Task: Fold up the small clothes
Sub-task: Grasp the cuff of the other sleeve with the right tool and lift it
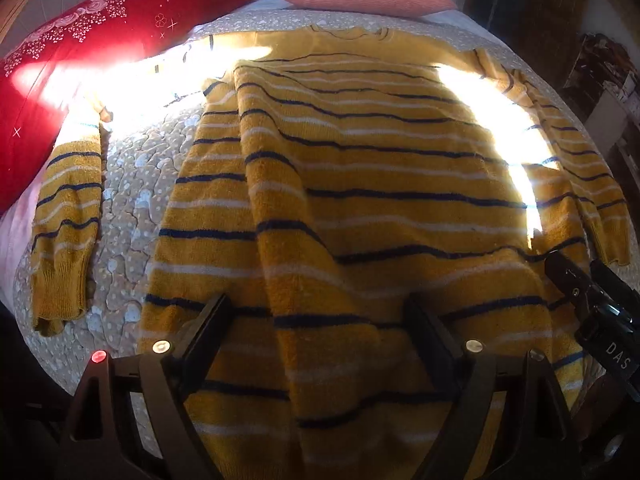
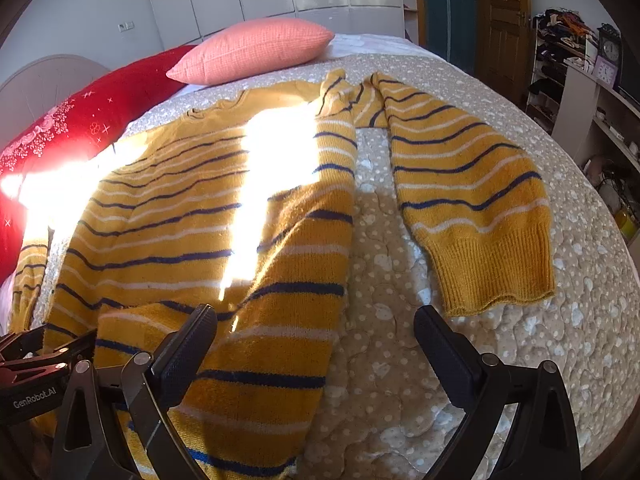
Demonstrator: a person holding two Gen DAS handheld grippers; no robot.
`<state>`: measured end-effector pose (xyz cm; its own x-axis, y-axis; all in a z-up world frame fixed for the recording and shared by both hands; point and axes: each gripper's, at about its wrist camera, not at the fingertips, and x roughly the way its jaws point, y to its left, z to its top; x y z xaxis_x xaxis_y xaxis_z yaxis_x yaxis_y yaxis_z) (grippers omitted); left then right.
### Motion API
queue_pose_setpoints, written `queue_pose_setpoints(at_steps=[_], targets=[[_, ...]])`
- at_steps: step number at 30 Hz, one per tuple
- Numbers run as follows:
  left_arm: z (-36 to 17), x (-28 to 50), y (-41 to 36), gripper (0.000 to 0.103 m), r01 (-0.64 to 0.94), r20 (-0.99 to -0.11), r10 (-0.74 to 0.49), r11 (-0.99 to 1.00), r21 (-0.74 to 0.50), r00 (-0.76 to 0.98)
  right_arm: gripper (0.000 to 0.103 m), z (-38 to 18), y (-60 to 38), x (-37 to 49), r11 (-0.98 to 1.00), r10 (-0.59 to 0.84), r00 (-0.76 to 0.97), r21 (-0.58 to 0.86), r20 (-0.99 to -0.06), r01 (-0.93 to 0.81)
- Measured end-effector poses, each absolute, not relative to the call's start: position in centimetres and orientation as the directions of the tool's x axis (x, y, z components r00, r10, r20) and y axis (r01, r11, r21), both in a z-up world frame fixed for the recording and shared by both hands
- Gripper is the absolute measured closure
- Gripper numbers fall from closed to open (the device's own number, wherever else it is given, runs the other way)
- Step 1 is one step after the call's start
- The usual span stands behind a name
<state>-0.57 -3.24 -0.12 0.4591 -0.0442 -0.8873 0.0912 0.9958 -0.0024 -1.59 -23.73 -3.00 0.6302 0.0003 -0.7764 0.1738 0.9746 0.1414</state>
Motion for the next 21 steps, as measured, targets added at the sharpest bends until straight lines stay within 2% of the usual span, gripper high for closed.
queue_pose_setpoints(at_steps=[5, 10, 15, 16, 18, 19, 21], targets=[[-0.8, 0.1, -2.8, 0.001, 0.055, -0.901, -0.035, 0.998, -0.012, 0.433, 0.0, -3.8, -23.0, -1.6, 0.981, -0.034, 0.63, 0.093, -0.776, 0.168], [-1.0, 0.0, -3.2, 0.0, 0.052, -0.898, -0.031, 0.999, -0.009, 0.438, 0.0, -4.2, -23.5, -1.9, 0.975, -0.006, 0.649, 0.14, -0.76, 0.173], [-1.2, -0.2, -3.4, 0.0, 0.052, -0.888, -0.026, 0.999, -0.002, 0.46, 0.001, -3.8, -23.1, -1.3, 0.987, -0.006, 0.598, 0.09, -0.801, 0.131], [-1.2, -0.2, -3.5, 0.0, 0.052, -0.887, -0.026, 0.999, -0.002, 0.461, 0.005, -3.4, -23.3, -1.3, 0.989, 0.005, 0.599, 0.092, -0.801, 0.115], [-1.3, 0.0, -3.6, 0.0, 0.055, -0.888, -0.029, 0.998, -0.004, 0.46, 0.033, -1.9, -23.8, -2.2, 0.99, 0.044, 0.621, 0.118, -0.783, 0.079], [-1.3, 0.0, -3.6, 0.0, 0.057, -0.889, -0.032, 0.998, -0.006, 0.457, 0.037, -0.9, -24.3, -2.9, 0.989, 0.048, 0.642, 0.128, -0.765, 0.078], [-1.2, -0.3, -3.5, 0.0, 0.056, -0.89, -0.037, 0.998, -0.013, 0.455, 0.042, 1.1, -25.8, -4.5, 0.987, -0.029, 0.695, 0.089, -0.719, 0.134]])
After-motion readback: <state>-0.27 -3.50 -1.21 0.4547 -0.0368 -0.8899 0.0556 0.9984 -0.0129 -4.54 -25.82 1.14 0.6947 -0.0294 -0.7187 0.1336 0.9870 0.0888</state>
